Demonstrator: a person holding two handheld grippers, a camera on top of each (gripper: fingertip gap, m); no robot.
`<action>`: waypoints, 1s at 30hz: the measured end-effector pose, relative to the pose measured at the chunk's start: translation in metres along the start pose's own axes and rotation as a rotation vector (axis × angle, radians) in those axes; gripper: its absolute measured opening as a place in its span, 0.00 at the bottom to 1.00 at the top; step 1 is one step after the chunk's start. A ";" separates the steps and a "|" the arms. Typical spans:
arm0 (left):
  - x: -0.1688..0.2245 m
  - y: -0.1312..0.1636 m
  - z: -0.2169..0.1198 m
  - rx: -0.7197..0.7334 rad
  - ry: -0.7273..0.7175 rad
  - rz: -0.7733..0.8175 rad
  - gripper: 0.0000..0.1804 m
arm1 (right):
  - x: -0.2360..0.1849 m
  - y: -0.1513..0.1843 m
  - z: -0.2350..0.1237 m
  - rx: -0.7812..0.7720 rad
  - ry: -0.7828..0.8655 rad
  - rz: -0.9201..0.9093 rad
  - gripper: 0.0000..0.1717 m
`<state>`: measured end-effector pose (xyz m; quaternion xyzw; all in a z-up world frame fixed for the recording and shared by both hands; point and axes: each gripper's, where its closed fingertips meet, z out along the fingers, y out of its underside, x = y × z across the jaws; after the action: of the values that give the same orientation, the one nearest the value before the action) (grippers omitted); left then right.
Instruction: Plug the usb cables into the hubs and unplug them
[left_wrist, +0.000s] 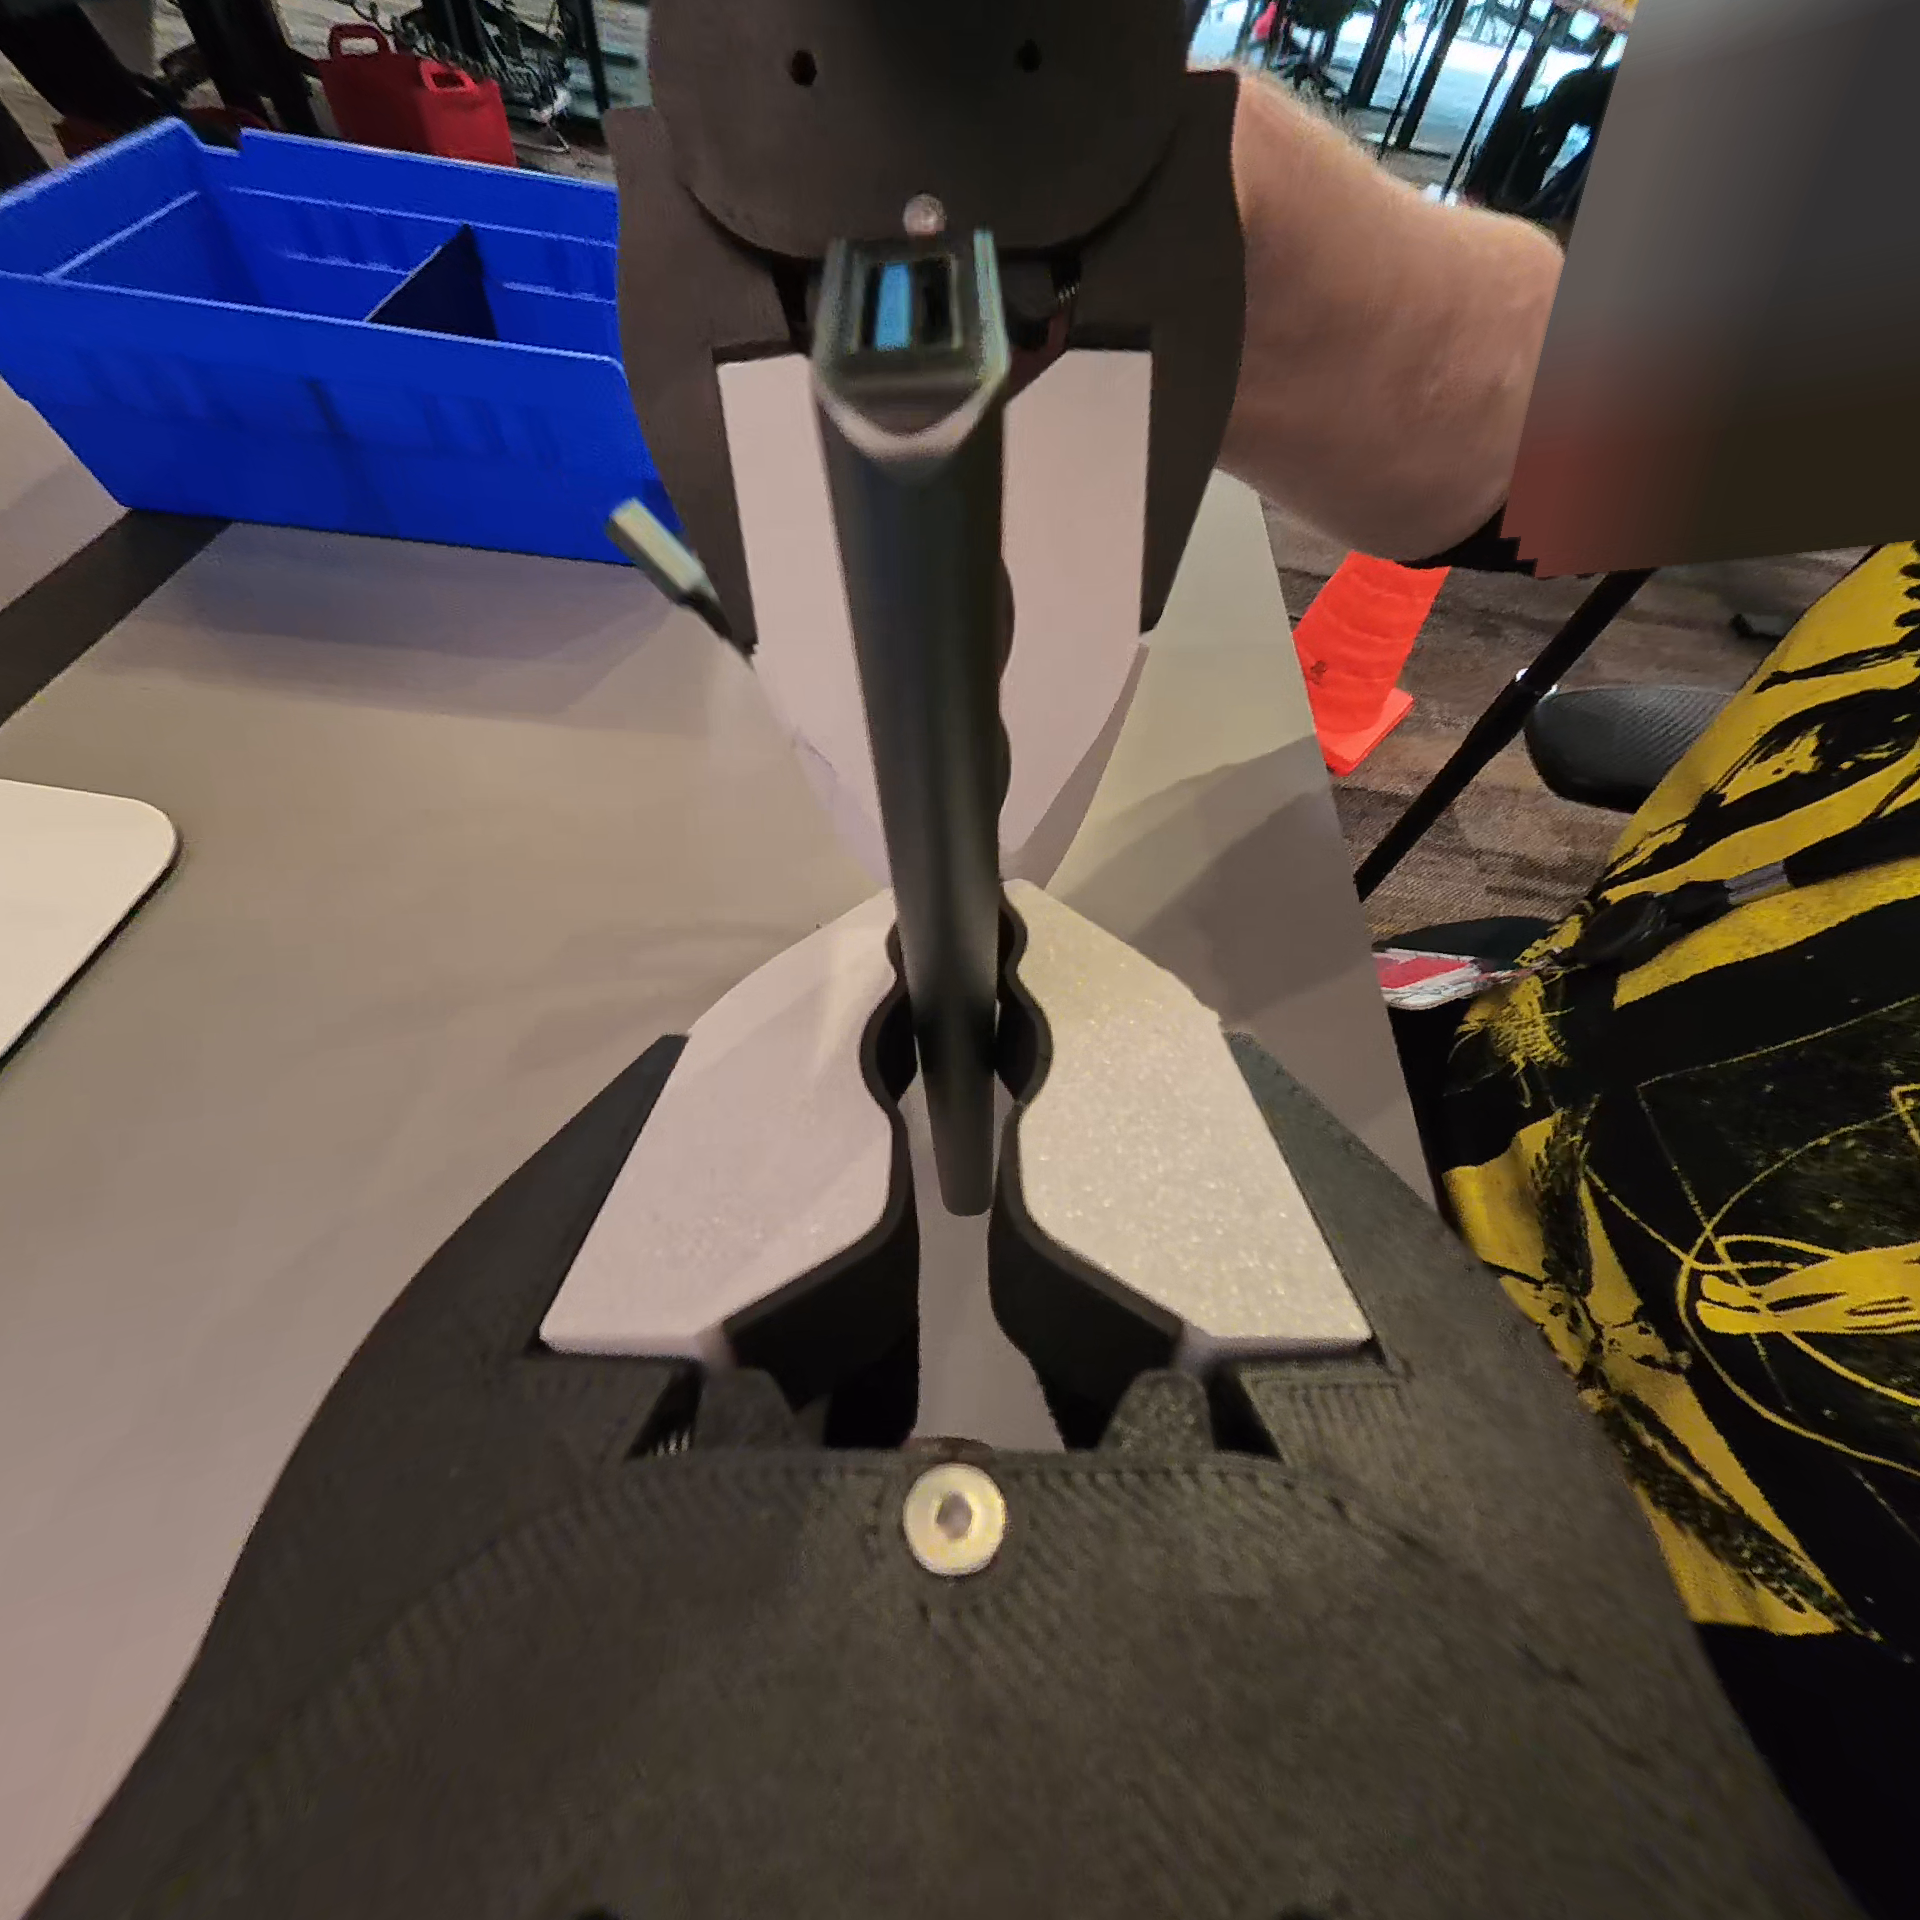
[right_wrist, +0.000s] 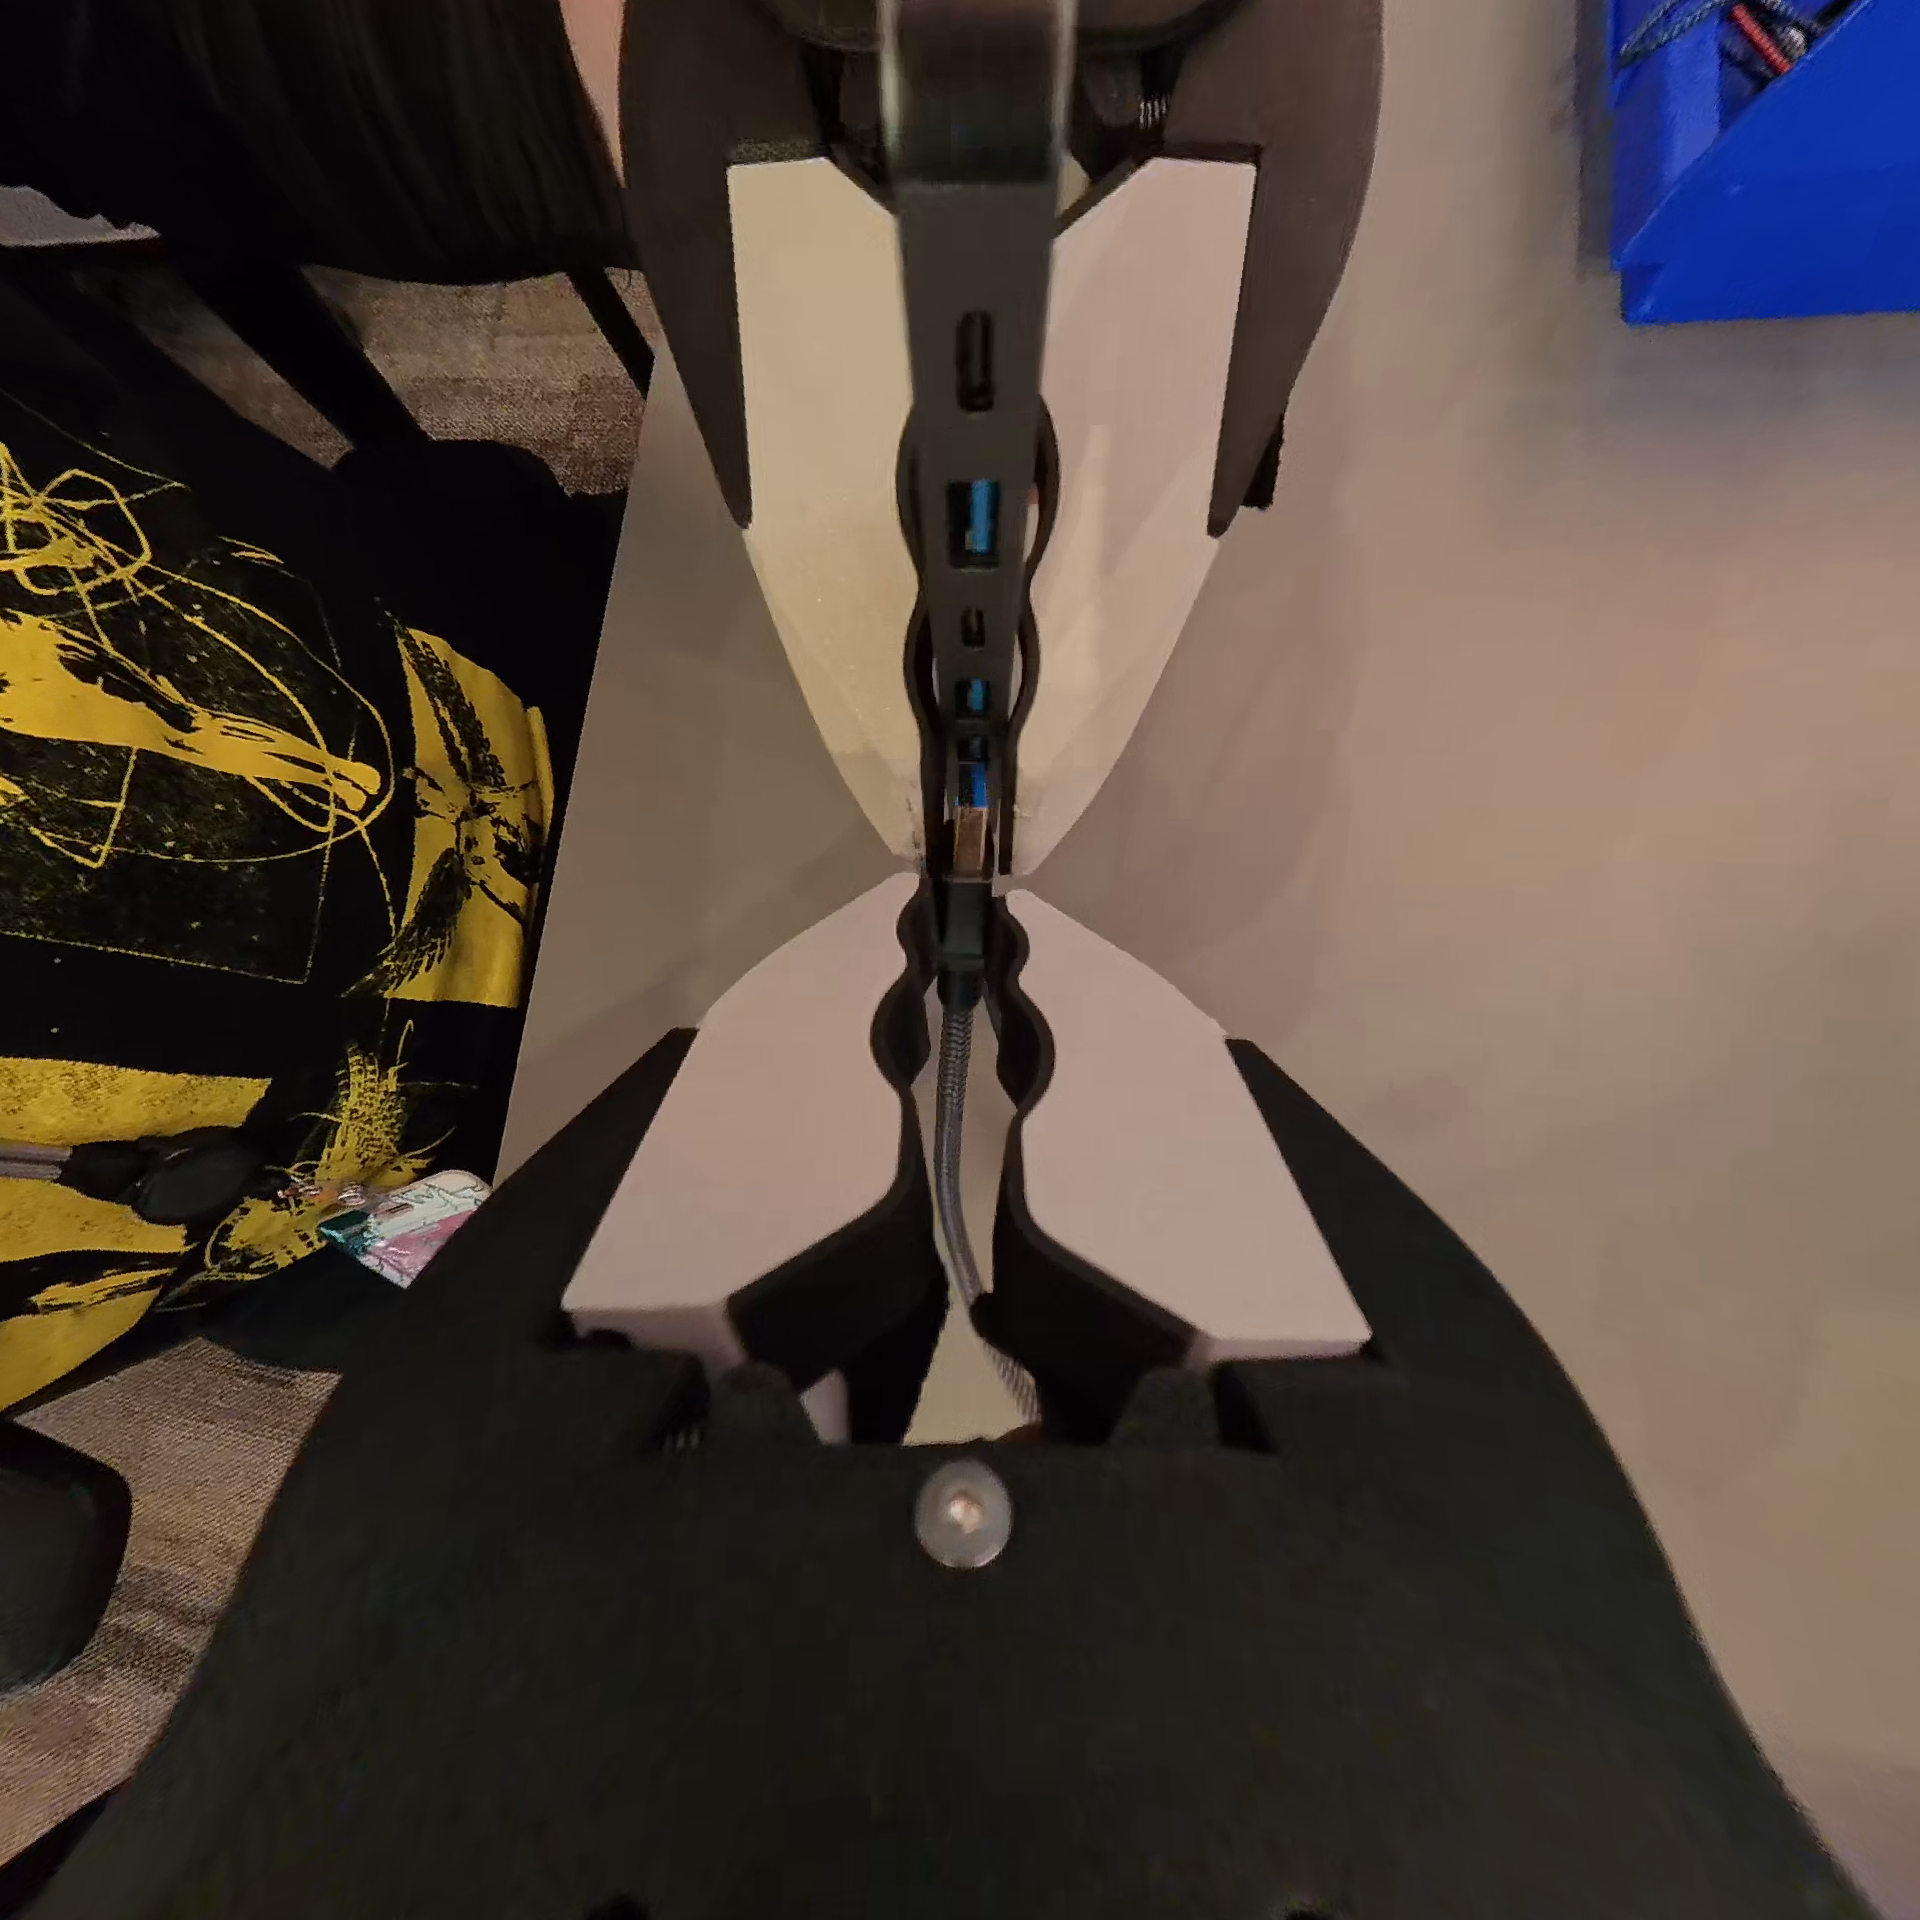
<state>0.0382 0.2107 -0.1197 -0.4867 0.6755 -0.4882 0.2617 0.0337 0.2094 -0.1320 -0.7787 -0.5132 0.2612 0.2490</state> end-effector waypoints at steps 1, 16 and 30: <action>-0.001 -0.002 -0.001 0.017 -0.001 -0.010 0.06 | 0.000 0.000 0.000 0.005 0.002 0.002 0.05; -0.025 0.028 -0.004 -0.040 -0.013 -0.184 0.06 | 0.013 0.055 0.004 0.059 0.023 0.203 0.05; -0.038 0.068 0.017 -0.135 -0.036 -0.217 0.05 | 0.019 0.073 0.053 0.001 0.058 0.246 0.05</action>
<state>0.0402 0.2419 -0.1930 -0.5821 0.6453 -0.4584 0.1861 0.0540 0.2083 -0.2218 -0.8429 -0.4060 0.2676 0.2303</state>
